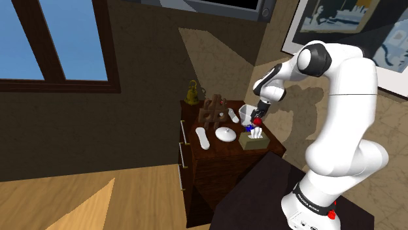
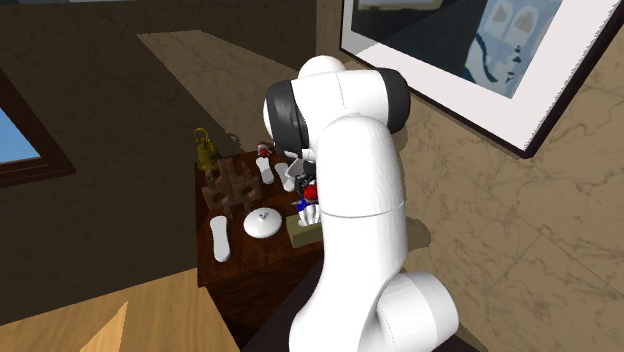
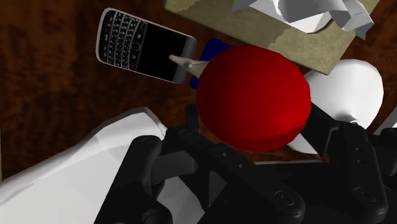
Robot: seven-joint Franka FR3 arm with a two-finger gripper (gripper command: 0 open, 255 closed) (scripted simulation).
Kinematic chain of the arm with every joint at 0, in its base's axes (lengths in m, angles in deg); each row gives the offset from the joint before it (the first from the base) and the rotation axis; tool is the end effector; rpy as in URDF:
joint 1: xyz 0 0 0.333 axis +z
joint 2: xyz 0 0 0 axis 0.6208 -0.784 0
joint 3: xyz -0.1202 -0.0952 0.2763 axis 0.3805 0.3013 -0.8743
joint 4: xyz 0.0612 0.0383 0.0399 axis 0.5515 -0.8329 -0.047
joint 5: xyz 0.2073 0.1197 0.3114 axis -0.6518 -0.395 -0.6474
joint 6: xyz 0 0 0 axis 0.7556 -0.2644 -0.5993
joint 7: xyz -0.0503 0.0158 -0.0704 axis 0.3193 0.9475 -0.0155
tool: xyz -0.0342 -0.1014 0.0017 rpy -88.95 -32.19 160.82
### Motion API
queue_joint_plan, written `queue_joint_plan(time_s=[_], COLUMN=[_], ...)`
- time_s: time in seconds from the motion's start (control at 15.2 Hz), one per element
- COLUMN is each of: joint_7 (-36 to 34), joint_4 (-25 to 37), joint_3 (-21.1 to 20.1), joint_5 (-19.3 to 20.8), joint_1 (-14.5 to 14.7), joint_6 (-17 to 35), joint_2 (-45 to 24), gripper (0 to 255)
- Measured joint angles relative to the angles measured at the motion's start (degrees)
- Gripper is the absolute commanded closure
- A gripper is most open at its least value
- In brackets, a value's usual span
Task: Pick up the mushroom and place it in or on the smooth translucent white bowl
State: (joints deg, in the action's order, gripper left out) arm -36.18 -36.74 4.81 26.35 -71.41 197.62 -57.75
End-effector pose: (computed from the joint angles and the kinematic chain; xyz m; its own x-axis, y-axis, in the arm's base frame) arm 0.4382 -0.4141 0.2039 0.9782 -0.1873 0.0894 -0.1770 -0.9778 -0.1123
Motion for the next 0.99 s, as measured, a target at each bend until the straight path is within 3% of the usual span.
queue_joint_plan(time_s=[0.99], joint_7=[-3.85], joint_4=[-0.20], joint_3=[2.42], joint_5=[4.34], joint_1=[1.59], joint_6=[-8.25], joint_2=[8.87], gripper=[255])
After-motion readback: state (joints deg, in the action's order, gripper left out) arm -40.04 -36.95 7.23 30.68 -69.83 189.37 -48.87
